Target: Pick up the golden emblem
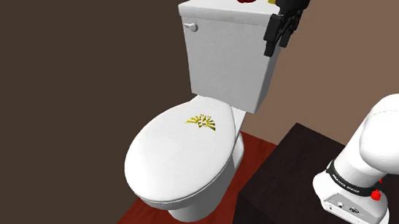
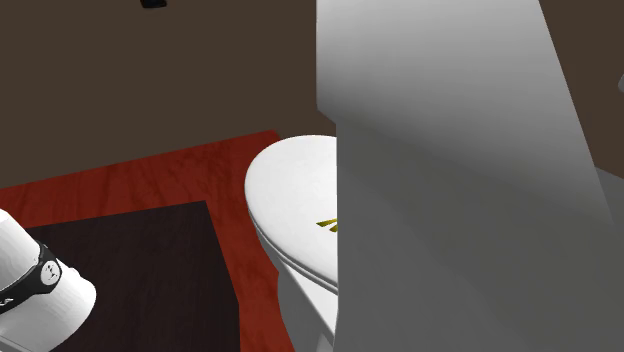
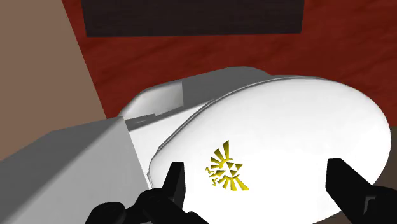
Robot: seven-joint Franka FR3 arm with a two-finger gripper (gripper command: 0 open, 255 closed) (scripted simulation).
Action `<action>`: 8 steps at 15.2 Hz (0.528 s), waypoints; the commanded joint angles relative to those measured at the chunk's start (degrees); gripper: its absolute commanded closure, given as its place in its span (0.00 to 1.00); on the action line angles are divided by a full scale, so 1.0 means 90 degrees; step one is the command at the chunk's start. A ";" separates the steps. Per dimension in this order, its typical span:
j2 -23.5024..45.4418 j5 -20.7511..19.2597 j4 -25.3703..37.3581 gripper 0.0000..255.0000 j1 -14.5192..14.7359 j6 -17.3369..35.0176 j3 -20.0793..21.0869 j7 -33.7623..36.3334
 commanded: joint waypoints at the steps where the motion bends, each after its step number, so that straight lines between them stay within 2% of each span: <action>1: 0.0000 0.0000 0.0000 0.00 0.0000 0.0000 0.0000 0.0000; 8: 0.0875 -0.0010 -0.0677 0.00 0.0005 0.1475 0.0160 -0.0038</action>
